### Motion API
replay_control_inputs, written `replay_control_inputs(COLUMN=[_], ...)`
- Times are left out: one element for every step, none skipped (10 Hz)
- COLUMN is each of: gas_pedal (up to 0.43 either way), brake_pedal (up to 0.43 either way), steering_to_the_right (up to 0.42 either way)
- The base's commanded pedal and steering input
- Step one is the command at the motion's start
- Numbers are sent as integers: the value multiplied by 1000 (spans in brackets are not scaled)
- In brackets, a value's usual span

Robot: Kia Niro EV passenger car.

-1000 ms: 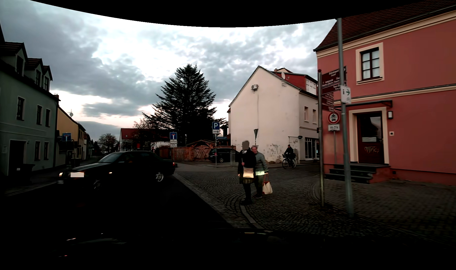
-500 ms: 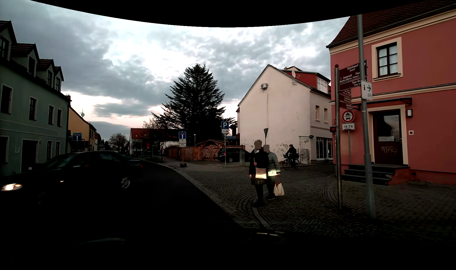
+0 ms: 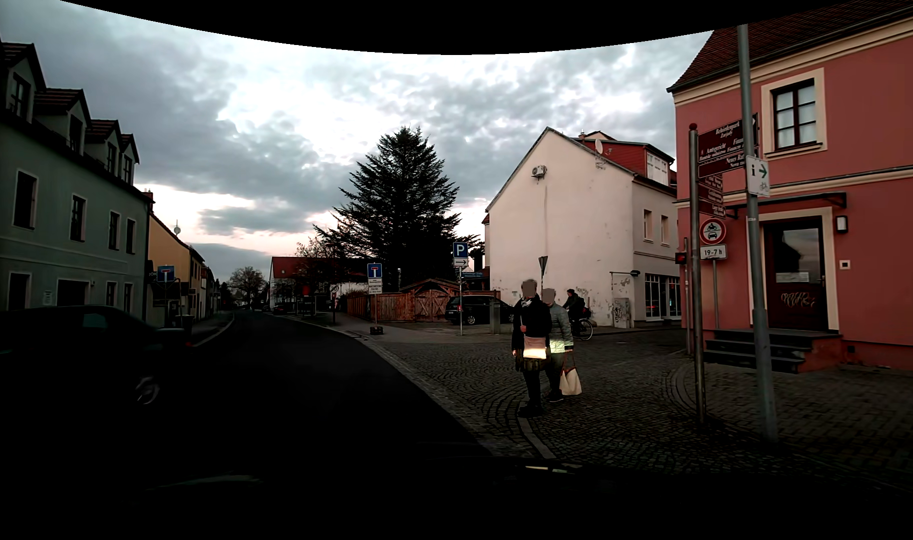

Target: Follow the waypoints while adhering to traffic rules and regulations

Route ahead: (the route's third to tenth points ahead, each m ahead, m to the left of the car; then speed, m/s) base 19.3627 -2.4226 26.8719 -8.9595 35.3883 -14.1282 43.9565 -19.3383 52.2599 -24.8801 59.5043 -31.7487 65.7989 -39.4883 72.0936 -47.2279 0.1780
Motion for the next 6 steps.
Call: replay_control_inputs(gas_pedal=[0,0,0,0,0,0], brake_pedal=[146,152,152,146,146,146], steering_to_the_right=[-694,-696,-696,-697,-697,-697])
